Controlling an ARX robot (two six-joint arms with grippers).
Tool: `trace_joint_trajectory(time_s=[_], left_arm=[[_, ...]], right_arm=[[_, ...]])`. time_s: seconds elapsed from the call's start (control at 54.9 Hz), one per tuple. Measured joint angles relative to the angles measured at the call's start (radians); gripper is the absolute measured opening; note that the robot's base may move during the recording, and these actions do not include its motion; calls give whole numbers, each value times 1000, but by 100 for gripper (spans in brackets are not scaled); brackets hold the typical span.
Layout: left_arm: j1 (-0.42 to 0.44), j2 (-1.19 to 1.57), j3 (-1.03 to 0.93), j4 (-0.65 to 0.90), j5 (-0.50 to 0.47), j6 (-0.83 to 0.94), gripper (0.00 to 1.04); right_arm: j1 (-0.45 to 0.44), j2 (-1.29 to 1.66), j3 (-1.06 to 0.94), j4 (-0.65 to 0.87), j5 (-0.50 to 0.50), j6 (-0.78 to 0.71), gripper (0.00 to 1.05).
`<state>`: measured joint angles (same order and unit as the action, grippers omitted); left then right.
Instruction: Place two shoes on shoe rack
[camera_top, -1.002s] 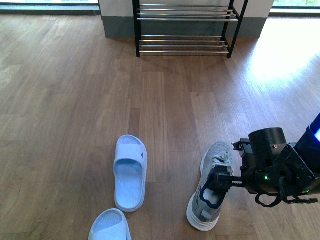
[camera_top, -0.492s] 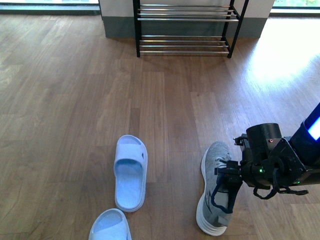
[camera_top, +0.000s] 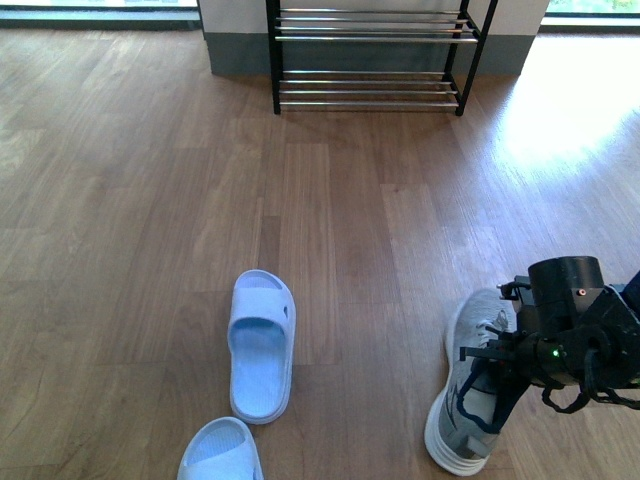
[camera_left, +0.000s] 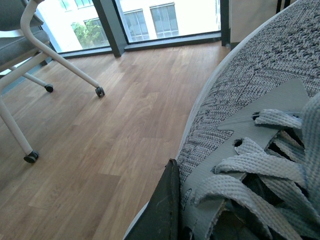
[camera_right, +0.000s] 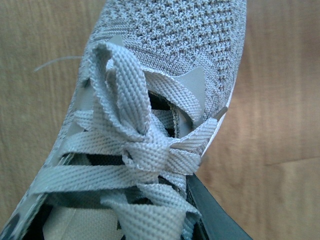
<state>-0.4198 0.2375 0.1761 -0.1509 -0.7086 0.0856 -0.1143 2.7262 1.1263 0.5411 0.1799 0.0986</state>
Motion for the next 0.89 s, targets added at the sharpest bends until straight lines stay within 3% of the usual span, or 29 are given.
trace_joint_trajectory(time_s=[0.273,0.419,0.638,0.893], left_arm=[[0,0,0,0,0,0,2],[0,0,0,0,0,0,2],[0,0,0,0,0,0,2],[0,0,0,0,0,0,2]], right_arm=[[-25,-311,-249,166,-9,-231,1],[-25,-731,-496,238,-46,-388,1],[-14,-1419,-752,48,-31,-474,1],[90,-2115,-893,-370,70,-460,1]])
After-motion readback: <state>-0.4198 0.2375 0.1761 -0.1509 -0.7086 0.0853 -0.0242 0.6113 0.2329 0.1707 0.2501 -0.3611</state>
